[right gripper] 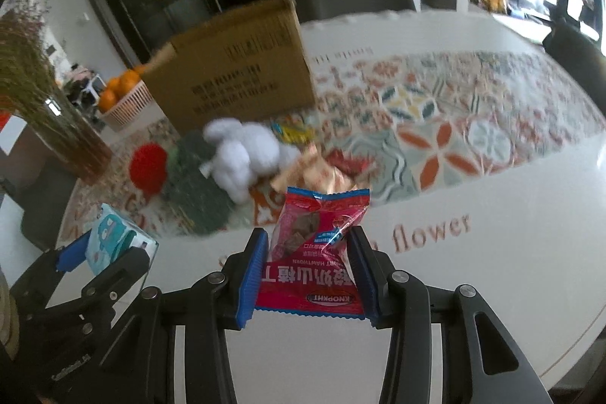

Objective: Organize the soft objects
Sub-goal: 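Carry the tissue pack and red snack bag over the cardboard box with both tools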

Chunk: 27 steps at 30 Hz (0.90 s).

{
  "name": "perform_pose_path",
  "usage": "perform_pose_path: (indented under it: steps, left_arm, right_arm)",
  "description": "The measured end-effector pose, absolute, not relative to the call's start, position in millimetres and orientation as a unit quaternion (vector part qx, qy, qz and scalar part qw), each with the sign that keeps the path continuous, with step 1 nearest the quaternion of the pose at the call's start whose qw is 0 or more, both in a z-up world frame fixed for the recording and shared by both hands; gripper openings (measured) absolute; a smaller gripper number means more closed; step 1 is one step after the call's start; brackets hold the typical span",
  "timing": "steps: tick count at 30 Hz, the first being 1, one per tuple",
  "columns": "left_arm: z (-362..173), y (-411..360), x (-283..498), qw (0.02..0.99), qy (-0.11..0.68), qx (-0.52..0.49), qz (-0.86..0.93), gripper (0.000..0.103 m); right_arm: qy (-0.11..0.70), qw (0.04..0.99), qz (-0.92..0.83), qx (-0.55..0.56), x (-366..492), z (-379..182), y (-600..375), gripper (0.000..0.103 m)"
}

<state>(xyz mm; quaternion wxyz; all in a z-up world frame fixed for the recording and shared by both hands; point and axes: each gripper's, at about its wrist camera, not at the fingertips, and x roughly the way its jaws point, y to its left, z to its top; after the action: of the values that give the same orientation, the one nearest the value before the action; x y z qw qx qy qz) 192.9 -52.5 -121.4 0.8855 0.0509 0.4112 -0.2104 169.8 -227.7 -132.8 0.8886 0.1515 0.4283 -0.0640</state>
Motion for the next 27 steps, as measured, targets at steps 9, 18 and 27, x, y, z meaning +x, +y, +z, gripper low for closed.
perform_pose_path:
  steps: [9,18,27]
  left_arm:
    - [-81,-54,196,0.908,0.375,0.039,-0.18,0.078]
    - [-49,-54,210,0.925,0.344,0.028,-0.158,0.078]
    - [-26,-49,237,0.939,0.315,0.023,-0.139,0.078]
  right_arm:
    - [0.371,0.919,-0.044,0.127,176,-87,-230,0.045]
    - [0.324,0.937,-0.025,0.127,193,-55,-233,0.045]
    - [0.285,0.95,-0.005,0.124,220,-28,-229,0.045]
